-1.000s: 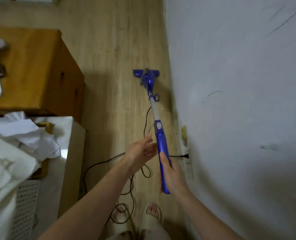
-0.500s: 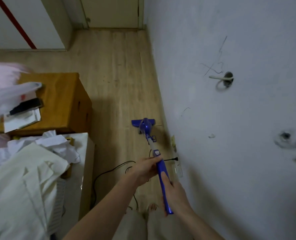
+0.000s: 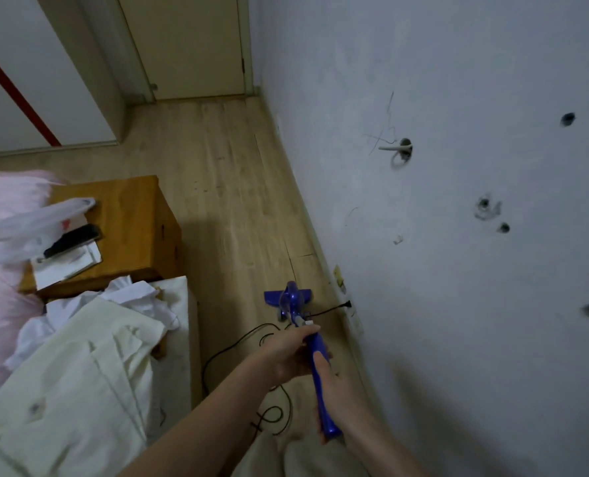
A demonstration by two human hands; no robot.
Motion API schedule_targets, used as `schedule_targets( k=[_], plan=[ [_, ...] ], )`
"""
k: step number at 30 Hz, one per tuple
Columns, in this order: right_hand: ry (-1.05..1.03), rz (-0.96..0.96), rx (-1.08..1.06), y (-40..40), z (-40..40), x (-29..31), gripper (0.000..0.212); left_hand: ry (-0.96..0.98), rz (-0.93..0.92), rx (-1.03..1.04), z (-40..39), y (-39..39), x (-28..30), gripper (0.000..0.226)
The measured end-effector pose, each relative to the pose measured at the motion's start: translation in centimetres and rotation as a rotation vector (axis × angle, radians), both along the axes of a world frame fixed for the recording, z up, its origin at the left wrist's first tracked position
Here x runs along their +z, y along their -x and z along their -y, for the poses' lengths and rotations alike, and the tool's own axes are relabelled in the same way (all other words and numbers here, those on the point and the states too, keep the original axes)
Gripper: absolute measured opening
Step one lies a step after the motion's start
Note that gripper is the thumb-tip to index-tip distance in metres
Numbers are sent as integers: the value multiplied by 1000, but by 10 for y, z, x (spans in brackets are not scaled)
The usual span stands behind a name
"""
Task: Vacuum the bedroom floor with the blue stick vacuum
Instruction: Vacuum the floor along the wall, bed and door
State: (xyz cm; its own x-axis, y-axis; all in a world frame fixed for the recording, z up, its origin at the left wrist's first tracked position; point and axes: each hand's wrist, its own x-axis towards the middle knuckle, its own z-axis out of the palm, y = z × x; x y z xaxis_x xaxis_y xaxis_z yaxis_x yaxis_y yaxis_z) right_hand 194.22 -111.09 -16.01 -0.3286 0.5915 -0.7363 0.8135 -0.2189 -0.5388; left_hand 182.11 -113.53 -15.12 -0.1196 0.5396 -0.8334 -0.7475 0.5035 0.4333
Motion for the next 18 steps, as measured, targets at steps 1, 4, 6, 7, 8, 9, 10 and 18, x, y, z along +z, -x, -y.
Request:
schedule_targets(
  k=[1, 4, 6, 7, 8, 9, 10, 18],
  plan=[
    [5, 7, -9, 3, 9, -1, 66, 14, -16, -34, 4, 2, 2, 32],
    [43, -45, -101, 15, 26, -5, 69, 40, -42, -101, 9, 11, 7, 29],
    [58, -75, -145, 25, 26, -2, 64, 53, -58, -115, 5, 21, 7, 30],
    [64, -95, -161, 30, 23, 1, 60, 60, -71, -120, 1, 27, 6, 30],
    [72, -122, -178, 36, 19, 3, 57, 66, -85, -129, -3, 35, 5, 30],
    [86, -155, -194, 42, 15, 2, 55, 72, -93, -137, -9, 42, 4, 31],
    [86, -183, -203, 49, 11, 1, 53, 75, -97, -138, -15, 49, 2, 30],
    [96, -184, -158, 107, -58, -17, 53, 89, -182, -57, -84, 97, -16, 25]
  ],
)
